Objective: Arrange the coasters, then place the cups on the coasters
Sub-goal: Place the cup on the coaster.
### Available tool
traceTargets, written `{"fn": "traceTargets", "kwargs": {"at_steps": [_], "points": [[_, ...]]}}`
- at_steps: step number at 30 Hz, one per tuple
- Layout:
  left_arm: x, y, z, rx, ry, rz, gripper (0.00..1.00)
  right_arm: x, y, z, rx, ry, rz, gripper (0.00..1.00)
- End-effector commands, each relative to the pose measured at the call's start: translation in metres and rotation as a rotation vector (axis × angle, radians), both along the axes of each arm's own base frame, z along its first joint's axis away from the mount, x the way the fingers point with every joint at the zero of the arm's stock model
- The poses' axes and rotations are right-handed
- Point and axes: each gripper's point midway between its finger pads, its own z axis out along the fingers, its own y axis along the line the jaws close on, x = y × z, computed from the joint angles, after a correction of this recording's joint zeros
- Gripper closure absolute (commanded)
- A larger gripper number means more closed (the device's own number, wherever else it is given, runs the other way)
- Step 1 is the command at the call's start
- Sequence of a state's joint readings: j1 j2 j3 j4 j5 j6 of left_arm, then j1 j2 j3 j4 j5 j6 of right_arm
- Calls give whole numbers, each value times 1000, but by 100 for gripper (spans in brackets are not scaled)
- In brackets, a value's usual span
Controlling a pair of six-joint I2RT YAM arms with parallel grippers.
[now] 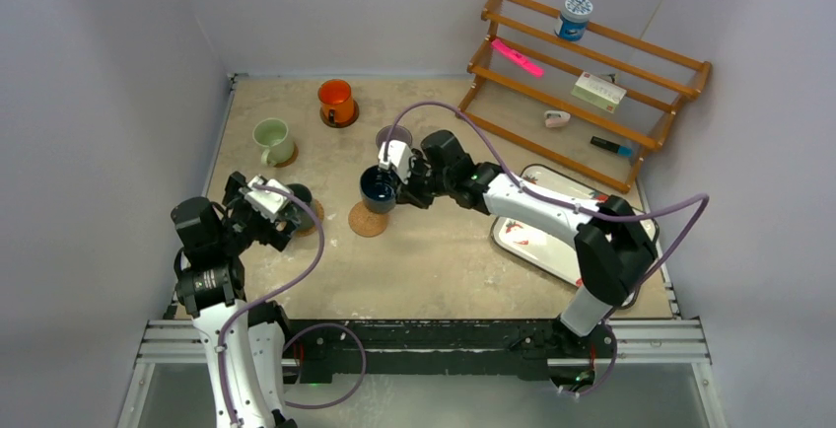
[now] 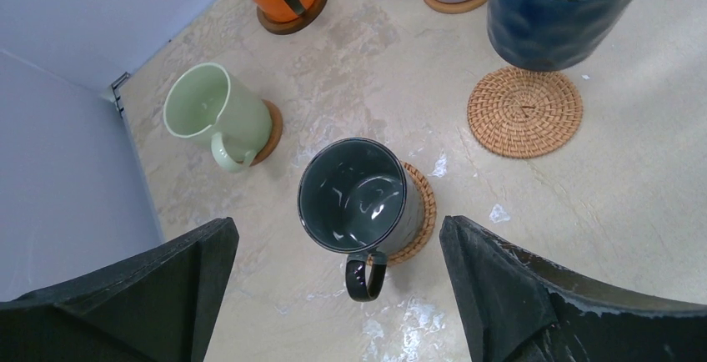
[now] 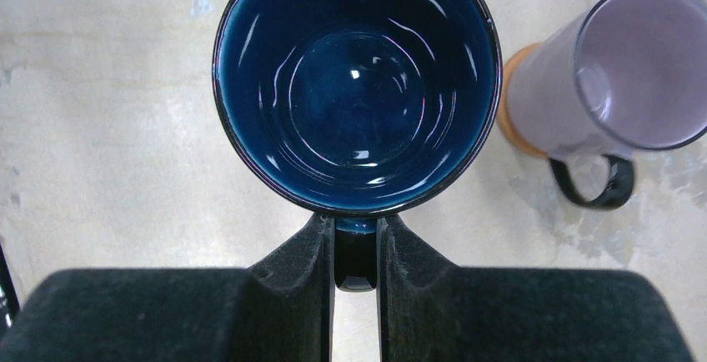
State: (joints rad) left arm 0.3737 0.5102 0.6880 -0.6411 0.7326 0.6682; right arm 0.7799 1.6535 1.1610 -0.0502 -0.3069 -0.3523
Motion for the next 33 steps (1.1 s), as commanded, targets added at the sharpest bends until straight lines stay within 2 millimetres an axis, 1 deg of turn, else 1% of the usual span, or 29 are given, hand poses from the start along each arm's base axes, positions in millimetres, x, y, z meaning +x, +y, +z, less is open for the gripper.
{"fn": "traceTargets", "kwargs": {"at_steps": [1,4,6,13,18,33], "points": [[5,6,4,-3,-26,27,0,23,33,65,142,-112,22,100],[4,5,4,3,-32,27,0,23,41,61,135,-106,30,100],[2,4,5,8,-36,18,0,22,46,52,121,-96,31,100],[1,2,5,12,-40,7,0,20,53,32,97,-78,38,100],[1,3,5,11,-38,9,0,14,55,19,85,-59,55,100],[1,3,5,12,-40,11,0,14,53,-4,47,-40,49,100]]}}
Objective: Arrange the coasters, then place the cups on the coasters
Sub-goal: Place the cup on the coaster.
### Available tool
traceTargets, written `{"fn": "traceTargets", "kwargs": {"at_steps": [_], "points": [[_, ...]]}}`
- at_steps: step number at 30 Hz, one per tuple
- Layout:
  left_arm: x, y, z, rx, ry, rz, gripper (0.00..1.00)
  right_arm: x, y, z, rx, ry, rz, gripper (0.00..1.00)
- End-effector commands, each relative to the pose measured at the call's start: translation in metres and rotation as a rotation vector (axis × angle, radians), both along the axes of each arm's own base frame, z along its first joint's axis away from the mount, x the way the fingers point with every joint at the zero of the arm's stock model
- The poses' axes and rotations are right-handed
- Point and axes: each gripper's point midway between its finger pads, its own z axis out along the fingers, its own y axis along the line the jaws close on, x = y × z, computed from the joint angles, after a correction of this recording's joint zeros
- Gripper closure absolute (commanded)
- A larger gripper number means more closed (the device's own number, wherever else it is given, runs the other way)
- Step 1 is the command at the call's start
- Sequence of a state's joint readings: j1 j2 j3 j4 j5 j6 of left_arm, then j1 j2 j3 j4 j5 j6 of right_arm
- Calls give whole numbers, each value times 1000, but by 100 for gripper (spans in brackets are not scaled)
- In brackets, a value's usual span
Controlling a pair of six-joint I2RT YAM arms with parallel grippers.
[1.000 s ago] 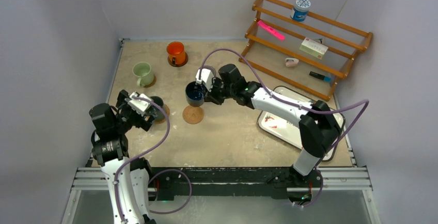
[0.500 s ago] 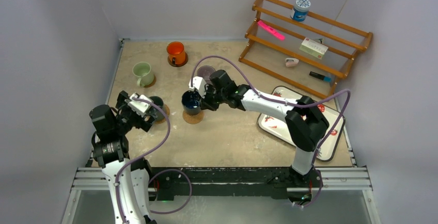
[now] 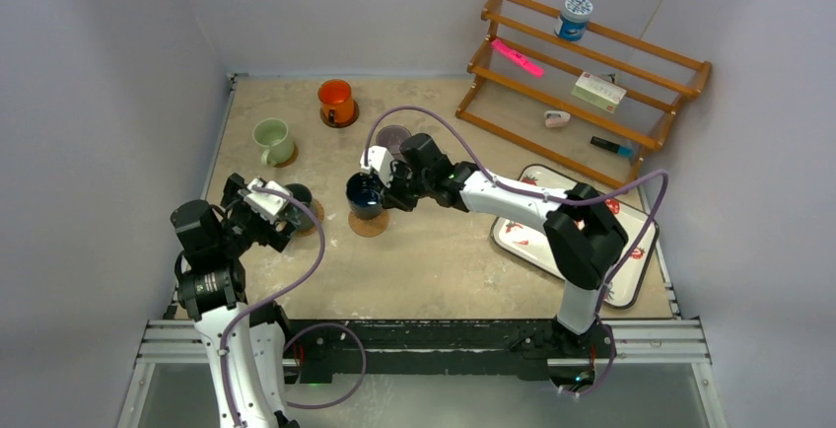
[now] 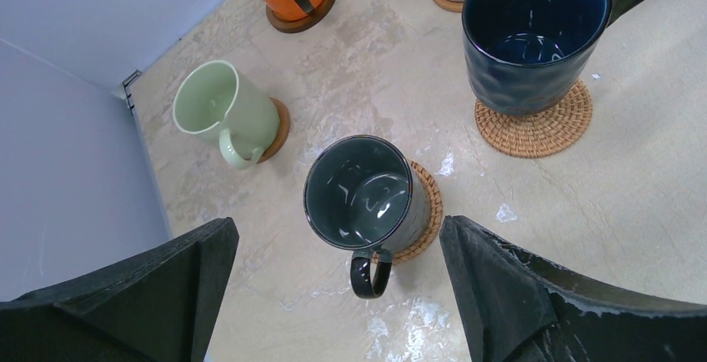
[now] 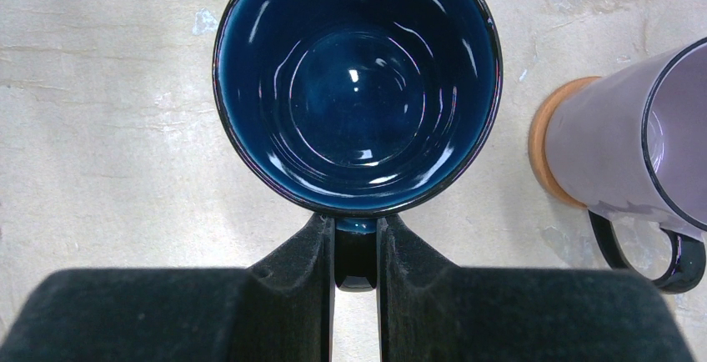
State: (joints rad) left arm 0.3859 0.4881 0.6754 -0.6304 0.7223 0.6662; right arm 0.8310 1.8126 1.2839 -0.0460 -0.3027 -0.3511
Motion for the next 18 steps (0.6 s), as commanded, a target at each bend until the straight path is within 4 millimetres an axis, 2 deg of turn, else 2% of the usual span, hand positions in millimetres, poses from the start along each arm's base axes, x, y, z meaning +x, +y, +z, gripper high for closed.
{"fn": "traceTargets", "kwargs": {"at_steps": [1,18], "points": [[1,-1,5,2,-23,-12,0,9,14,14,69,-56,2,100],[1,-1,5,3,-23,-14,0,8,14,1,32,-31,13,100]]}}
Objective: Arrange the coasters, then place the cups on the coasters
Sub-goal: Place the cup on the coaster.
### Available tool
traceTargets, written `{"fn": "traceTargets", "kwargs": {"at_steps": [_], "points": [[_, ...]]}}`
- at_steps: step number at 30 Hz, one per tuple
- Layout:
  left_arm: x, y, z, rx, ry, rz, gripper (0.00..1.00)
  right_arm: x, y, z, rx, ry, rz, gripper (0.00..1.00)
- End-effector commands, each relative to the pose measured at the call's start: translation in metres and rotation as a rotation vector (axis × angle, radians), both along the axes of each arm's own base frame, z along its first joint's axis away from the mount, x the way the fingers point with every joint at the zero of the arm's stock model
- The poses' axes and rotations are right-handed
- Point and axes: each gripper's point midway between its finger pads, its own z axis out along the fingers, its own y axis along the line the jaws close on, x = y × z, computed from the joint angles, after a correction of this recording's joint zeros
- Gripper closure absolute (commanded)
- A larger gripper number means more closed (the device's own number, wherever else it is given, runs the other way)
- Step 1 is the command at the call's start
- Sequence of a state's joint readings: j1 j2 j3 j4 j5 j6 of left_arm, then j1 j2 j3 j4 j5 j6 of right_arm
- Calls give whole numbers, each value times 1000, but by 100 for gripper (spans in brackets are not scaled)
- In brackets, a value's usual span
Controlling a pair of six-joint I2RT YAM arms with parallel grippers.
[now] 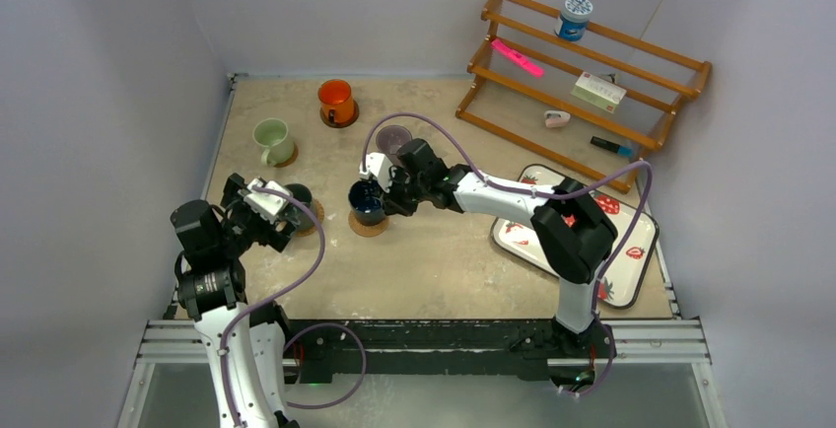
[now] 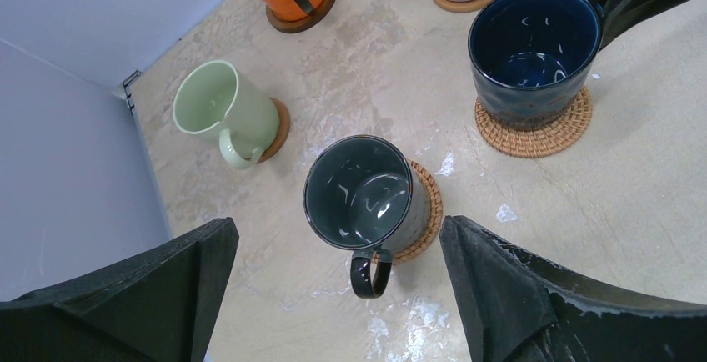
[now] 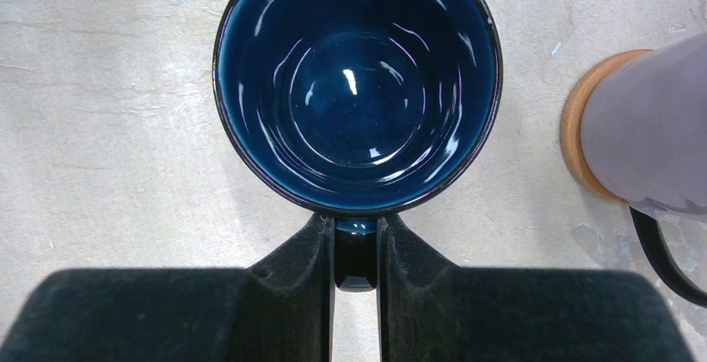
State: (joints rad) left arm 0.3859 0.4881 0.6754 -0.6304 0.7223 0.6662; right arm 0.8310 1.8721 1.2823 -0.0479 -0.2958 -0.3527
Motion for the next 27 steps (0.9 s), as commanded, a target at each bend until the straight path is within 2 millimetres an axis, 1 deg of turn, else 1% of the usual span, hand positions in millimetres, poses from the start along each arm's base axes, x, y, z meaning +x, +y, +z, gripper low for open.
{"fn": "traceTargets", "kwargs": {"at_steps": [1,20,22,27], "points": [[1,-1,5,2,-22,-14,0,8,16,30,80,-67,18,100],[2,-1,4,1,-20,-13,0,3,23,31,92,-55,45,100],[2,-1,4,1,-18,-13,0,-1,21,28,78,-41,49,100],[2,-1,4,-1,-17,-12,0,-2,21,27,74,-37,54,100]]}}
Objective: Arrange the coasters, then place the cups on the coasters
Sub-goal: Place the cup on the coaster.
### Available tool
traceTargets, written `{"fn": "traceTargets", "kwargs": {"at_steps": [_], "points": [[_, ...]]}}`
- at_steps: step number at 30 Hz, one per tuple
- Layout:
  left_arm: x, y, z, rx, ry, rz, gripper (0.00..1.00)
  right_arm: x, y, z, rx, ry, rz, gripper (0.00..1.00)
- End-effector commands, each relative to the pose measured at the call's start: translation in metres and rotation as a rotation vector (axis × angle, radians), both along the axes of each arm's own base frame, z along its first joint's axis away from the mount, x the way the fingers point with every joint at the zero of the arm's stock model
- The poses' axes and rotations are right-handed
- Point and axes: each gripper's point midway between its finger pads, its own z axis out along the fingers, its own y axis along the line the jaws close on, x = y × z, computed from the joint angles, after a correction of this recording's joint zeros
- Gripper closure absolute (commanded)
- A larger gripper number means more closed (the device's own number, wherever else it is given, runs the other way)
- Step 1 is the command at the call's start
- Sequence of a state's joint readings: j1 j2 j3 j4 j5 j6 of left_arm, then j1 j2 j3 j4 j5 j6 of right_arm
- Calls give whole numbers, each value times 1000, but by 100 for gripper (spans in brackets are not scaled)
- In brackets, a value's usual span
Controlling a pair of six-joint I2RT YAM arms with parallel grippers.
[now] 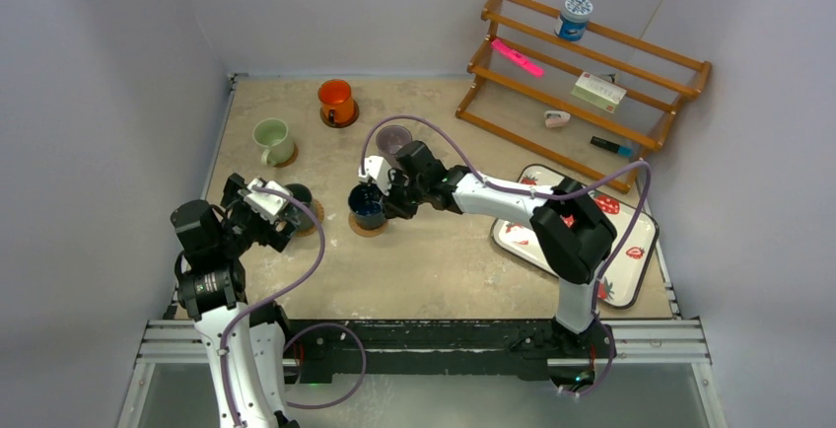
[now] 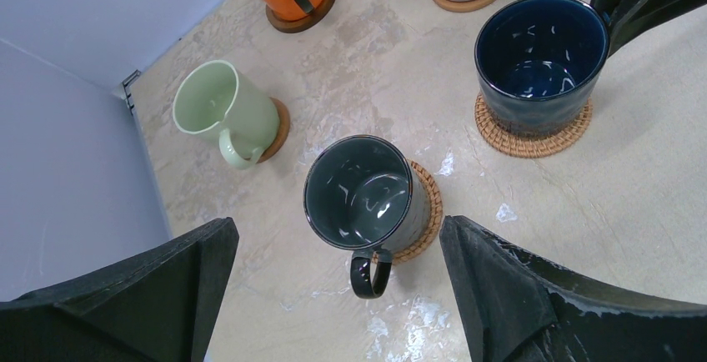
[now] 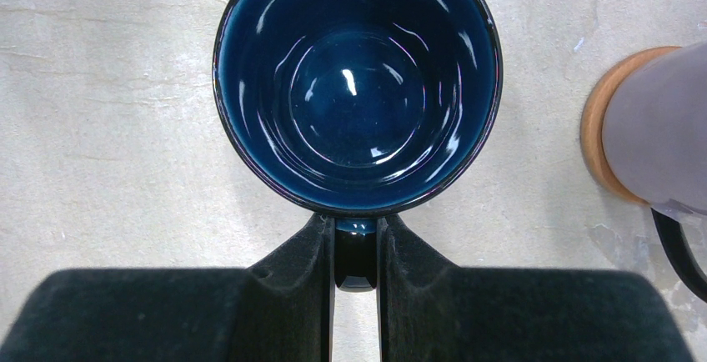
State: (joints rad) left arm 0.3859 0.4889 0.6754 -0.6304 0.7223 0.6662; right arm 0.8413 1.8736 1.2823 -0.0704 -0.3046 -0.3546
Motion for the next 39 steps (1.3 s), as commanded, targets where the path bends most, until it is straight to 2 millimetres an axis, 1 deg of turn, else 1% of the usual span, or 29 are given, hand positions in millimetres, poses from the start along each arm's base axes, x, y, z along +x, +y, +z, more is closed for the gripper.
{"fn": "traceTargets", "kwargs": {"at_steps": [1,12,19,30,35,39], "points": [[2,-1,4,0,-18,-12,0,6,21,30,86,-57,36,100],[2,-1,4,0,-18,-13,0,7,22,27,80,-61,28,100],[2,-1,4,1,-19,-13,0,8,24,34,108,-90,26,100],[2,-1,4,0,-17,-13,0,4,25,26,87,-70,36,100],[2,-1,4,1,-20,-13,0,8,25,26,80,-83,30,100],[1,-1,5,2,-22,-13,0,8,21,21,51,-76,21,100]]}}
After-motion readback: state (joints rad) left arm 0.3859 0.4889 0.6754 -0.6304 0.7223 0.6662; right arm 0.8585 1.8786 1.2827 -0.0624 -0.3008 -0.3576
